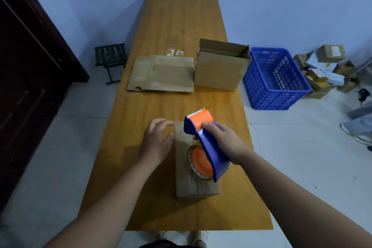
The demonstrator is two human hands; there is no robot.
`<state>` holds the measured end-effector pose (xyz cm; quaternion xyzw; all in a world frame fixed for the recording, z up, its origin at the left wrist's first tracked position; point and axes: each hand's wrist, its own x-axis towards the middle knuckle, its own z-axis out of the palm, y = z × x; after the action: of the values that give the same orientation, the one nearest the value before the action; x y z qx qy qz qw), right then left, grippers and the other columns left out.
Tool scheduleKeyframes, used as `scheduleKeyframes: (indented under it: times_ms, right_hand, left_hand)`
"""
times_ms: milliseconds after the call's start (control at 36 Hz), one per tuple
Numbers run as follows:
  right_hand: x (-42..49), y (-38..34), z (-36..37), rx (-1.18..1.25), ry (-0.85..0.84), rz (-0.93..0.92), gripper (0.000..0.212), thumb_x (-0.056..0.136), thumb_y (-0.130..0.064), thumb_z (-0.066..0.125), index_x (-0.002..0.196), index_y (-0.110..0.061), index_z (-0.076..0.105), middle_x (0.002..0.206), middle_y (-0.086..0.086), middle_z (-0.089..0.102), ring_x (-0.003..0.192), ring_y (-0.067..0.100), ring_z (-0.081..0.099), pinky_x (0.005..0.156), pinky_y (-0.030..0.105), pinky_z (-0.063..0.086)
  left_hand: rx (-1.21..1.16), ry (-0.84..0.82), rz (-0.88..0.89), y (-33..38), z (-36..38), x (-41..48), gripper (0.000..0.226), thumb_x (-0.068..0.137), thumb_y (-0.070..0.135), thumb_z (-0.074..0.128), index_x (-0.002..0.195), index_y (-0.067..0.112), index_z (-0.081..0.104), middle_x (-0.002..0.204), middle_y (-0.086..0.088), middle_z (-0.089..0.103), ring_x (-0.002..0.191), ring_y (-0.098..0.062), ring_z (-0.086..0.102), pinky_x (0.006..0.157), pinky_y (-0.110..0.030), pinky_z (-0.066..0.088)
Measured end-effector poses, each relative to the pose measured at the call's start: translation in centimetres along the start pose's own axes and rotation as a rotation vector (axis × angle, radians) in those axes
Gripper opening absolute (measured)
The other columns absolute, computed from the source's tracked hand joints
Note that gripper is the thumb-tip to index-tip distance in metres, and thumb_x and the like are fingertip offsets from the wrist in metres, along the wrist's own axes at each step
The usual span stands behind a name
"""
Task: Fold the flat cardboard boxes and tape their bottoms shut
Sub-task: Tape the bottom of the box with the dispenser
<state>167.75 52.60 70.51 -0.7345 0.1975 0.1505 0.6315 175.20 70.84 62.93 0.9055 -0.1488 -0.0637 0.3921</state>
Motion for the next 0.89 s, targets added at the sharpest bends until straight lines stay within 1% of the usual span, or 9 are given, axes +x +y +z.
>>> scheduleKeyframes:
  times_ms: [56,111,194,250,361,528,694,806,889]
  right_hand:
    - [0.2,0.0,-0.1,-0.025,0.006,-0.019,0.034,0.094,-0.046,0.049,0.094,-0.013,0.058,0.094,0.021,0.067,0.068,0.019,0.060,0.066,0.027,0.047]
    - [0.4,0.0,-0.2,-0.024,0.012,-0.029,0.033,0.094,-0.047,0.048,0.093,-0.015,0.057,0.092,0.019,0.068,0.065,0.015,0.060,0.063,0.025,0.047]
    - [0.6,0.4,-0.1,0.011,0.061,-0.028,0.035,0.093,-0.048,0.049,0.096,-0.014,0.058,0.099,0.019,0.068,0.067,0.016,0.061,0.065,0.027,0.048]
    - [0.7,0.6,-0.1,0.024,0.088,-0.027,0.043,0.092,-0.053,0.050,0.102,-0.011,0.058,0.102,0.017,0.068,0.072,0.018,0.062,0.070,0.030,0.049]
    - [0.8,0.6,-0.5,0.006,0.108,-0.027,0.050,0.091,-0.055,0.050,0.110,-0.010,0.057,0.105,0.015,0.069,0.080,0.023,0.064,0.075,0.034,0.050]
    - [-0.4,-0.5,-1.7,-0.028,0.055,-0.108,0.062,0.079,-0.063,0.041,0.108,-0.011,0.058,0.100,0.009,0.072,0.083,0.024,0.067,0.072,0.027,0.053]
    - [-0.9,-1.1,-3.2,-0.136,0.013,-0.133,0.058,0.077,-0.062,0.040,0.105,-0.014,0.056,0.091,0.005,0.070,0.064,0.006,0.064,0.060,0.015,0.051]
    - [-0.5,-1.0,-3.4,-0.103,0.010,-0.163,0.063,0.079,-0.060,0.041,0.110,-0.008,0.056,0.097,0.011,0.069,0.072,0.012,0.065,0.064,0.019,0.051]
    - [0.1,-0.8,-3.4,-0.085,-0.014,-0.159,0.063,0.080,-0.060,0.043,0.114,-0.009,0.055,0.099,0.008,0.070,0.078,0.017,0.066,0.069,0.023,0.053]
  left_hand:
    - [0.058,-0.082,0.188,-0.3,-0.7,-1.0,0.022,0.087,0.015,0.064,0.106,0.023,0.067,0.118,0.005,0.057,0.113,-0.019,0.051,0.094,-0.043,0.046]
    - [0.132,-0.283,0.203,0.8,-1.7,-2.3,0.023,0.090,0.025,0.060,0.113,0.029,0.064,0.126,0.016,0.054,0.125,-0.008,0.041,0.107,-0.039,0.035]
    - [0.255,-0.596,0.148,2.3,-2.1,-3.3,0.054,0.090,0.044,0.056,0.140,0.036,0.038,0.148,0.029,0.017,0.140,0.003,0.006,0.116,-0.034,0.010]
    - [0.377,-0.751,0.136,2.9,-2.2,-4.0,0.088,0.082,0.060,0.058,0.149,0.036,0.006,0.140,0.032,-0.013,0.135,0.003,-0.015,0.116,-0.037,0.005]
    - [0.607,-0.782,0.217,2.5,-1.4,-4.7,0.118,0.071,0.072,0.060,0.147,0.027,-0.019,0.141,0.017,-0.036,0.130,-0.005,-0.033,0.117,-0.038,-0.002]
    - [0.661,-0.588,0.216,2.8,-0.9,-3.6,0.085,0.088,0.055,0.051,0.151,0.026,0.001,0.158,0.010,-0.008,0.144,-0.013,-0.011,0.116,-0.034,0.004]
    - [0.647,-0.431,0.219,3.3,-0.1,-2.1,0.056,0.096,0.033,0.049,0.147,0.029,0.025,0.156,0.008,0.018,0.144,-0.017,0.011,0.114,-0.035,0.017]
    - [0.702,-0.376,0.386,3.3,1.8,-1.2,0.045,0.098,0.026,0.045,0.142,0.023,0.037,0.149,0.004,0.032,0.133,-0.019,0.030,0.105,-0.030,0.026]
    - [0.629,-0.380,0.361,3.2,3.1,-0.8,0.041,0.096,0.026,0.046,0.137,0.022,0.044,0.141,0.005,0.040,0.128,-0.018,0.035,0.102,-0.029,0.030]
